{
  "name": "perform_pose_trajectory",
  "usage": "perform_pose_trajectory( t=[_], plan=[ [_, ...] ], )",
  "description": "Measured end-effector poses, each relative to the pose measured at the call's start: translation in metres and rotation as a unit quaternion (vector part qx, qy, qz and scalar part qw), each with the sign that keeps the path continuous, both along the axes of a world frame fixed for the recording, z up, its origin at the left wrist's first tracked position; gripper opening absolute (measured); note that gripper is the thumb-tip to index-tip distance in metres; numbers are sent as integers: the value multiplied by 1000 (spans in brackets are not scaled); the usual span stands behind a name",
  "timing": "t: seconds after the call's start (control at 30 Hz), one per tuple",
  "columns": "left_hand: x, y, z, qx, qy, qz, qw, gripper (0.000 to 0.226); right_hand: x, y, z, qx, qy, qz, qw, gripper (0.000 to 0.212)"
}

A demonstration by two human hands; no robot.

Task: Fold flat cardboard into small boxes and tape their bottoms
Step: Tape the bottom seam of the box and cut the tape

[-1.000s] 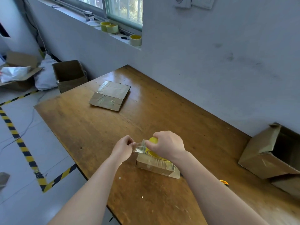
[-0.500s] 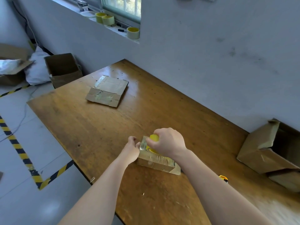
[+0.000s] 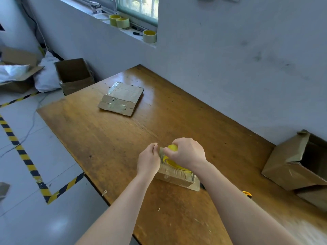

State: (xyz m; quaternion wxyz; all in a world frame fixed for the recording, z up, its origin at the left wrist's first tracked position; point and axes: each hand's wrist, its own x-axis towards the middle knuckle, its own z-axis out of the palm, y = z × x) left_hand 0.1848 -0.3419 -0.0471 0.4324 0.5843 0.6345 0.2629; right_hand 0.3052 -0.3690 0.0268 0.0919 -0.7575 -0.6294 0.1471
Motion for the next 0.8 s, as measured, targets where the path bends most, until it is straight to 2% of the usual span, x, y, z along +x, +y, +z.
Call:
perform_pose_trajectory(
  t=[0.07, 0.13, 0.2, 0.33, 0.4, 0.47, 0.6, 0.8],
  plan=[
    [8, 8, -5, -73, -106, -9, 992, 35, 1, -2, 0, -2, -2, -2, 1000, 49],
    [13, 7, -11, -105, -155, -19, 982, 30, 3, -3, 2, -9, -4, 6, 1000, 52],
    [13, 6, -17, -80, -140, -28, 986, 31, 7, -2, 5, -30, 22, 21, 999, 50],
    [15, 10, -25, -48, -125, -23, 991, 32, 30, -5, 12, -101, 232, 7, 968, 43],
    [16, 12, -28, -31, -99, -26, 994, 32, 41, -9, 11, -108, 272, -10, 956, 40],
    [16, 13, -29, -14, -75, -28, 997, 33, 46, -11, 9, -98, 267, -18, 959, 36],
    [16, 13, -30, -7, -34, -33, 999, 33, 56, -18, 9, -64, 200, -27, 977, 41],
    [18, 11, -25, 0, 3, -47, 999, 32, 64, -24, 14, -105, 87, -36, 990, 42]
  ],
)
